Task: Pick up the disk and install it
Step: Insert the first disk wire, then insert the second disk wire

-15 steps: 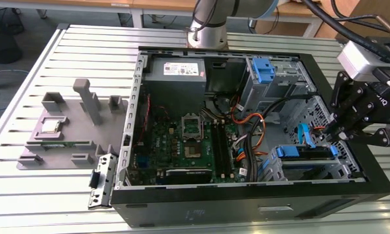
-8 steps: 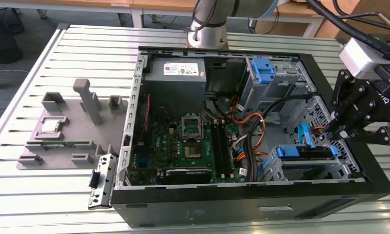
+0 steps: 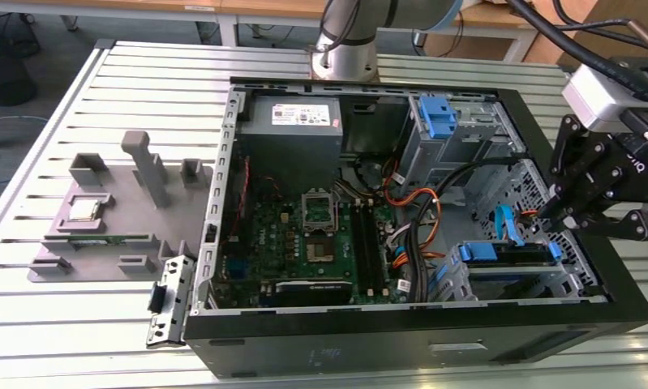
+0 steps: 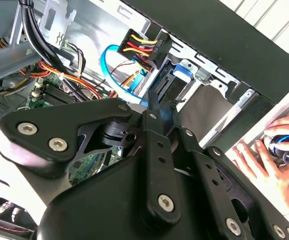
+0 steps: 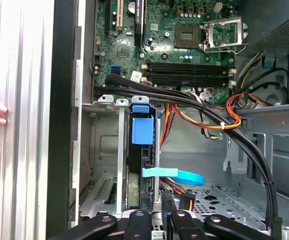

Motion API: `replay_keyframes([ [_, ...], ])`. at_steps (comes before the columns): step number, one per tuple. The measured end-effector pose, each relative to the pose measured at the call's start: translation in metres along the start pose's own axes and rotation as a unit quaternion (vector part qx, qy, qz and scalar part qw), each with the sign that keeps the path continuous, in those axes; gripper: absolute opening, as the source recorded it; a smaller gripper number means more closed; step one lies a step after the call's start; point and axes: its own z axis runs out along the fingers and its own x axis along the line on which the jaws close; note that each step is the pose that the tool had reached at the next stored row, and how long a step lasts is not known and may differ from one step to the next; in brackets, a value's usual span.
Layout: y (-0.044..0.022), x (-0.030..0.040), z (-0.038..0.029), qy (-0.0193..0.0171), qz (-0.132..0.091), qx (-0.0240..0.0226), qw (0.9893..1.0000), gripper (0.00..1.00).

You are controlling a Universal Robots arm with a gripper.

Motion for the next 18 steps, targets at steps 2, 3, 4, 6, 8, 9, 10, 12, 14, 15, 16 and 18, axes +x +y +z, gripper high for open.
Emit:
replay_keyframes([
  [2,0.0003,-0.0001,-0.0001,0.0000,0.000,0.0008,1.0000,0.23],
  [3,0.0003,-0.0001,-0.0001,0.0000,0.000,0.0009,1.0000,0.23],
  [4,0.0003,-0.0001,0.0000,0.0000,0.000,0.0009,1.0000,0.23],
  [6,0.0004,-0.0001,0.0000,-0.0001,0.000,0.0009,1.0000,0.23],
  [8,-0.0003,-0.0002,-0.0001,0.0000,0.000,0.0009,1.0000,0.23],
  [9,-0.0008,-0.0002,0.0000,0.0000,0.000,0.0009,1.0000,0.23],
  [10,-0.0009,-0.0002,-0.0001,0.0000,0.000,0.0009,1.0000,0.23],
  [12,-0.0013,-0.0001,0.0003,-0.0002,0.006,0.0013,1.0000,0.23],
  [14,-0.0013,-0.0001,0.0007,-0.0003,0.017,0.0018,0.9999,0.23],
  [15,-0.0014,-0.0001,0.0007,-0.0003,0.018,0.0018,0.9998,0.23],
  [16,-0.0013,-0.0001,0.0007,-0.0003,0.018,0.0019,0.9998,0.23],
  [18,-0.0013,-0.0003,-0.0005,-0.0004,0.018,0.0019,0.9998,0.23],
])
